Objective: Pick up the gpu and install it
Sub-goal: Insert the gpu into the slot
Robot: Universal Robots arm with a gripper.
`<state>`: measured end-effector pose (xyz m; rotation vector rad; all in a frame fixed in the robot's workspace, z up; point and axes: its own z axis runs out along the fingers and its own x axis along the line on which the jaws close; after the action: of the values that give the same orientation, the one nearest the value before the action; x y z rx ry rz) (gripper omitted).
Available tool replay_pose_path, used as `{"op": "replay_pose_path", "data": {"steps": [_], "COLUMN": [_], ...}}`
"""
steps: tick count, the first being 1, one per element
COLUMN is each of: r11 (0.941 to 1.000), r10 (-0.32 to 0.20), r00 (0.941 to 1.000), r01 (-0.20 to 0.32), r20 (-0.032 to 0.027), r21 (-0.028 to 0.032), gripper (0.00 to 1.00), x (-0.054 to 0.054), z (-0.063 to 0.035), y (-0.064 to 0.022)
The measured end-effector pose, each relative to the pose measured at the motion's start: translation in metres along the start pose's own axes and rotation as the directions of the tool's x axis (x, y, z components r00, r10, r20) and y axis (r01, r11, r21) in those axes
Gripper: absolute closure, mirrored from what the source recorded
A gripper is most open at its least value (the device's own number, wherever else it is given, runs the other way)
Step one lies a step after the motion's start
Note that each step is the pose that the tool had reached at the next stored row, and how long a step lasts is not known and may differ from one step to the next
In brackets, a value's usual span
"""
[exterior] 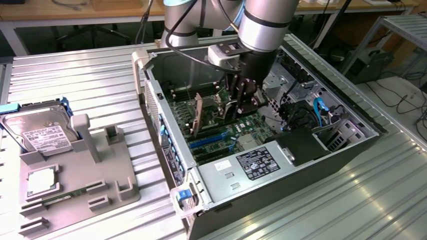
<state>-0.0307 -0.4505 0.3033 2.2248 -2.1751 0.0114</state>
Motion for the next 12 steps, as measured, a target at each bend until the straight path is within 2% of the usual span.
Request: {"op": "replay_pose_path", "data": {"steps": [1,8,12], "r11": [1.0,1.0,0.9998], "r10": [0.002,0.007,0.021], "r00": [1.0,1.0,0.9998], "r01": [-0.002,-0.007,-0.021], "r20": [-0.0031,-0.0034,-0.0032], "r21": [0.0008,0.0041,0.0039], "gripper": [0.72,0.72,0.72], "x": [0.0,-0.003,-0.005], "z": [0.0007,0.0112,0.0174], "y": [0.0001,0.0033,0.0047]}}
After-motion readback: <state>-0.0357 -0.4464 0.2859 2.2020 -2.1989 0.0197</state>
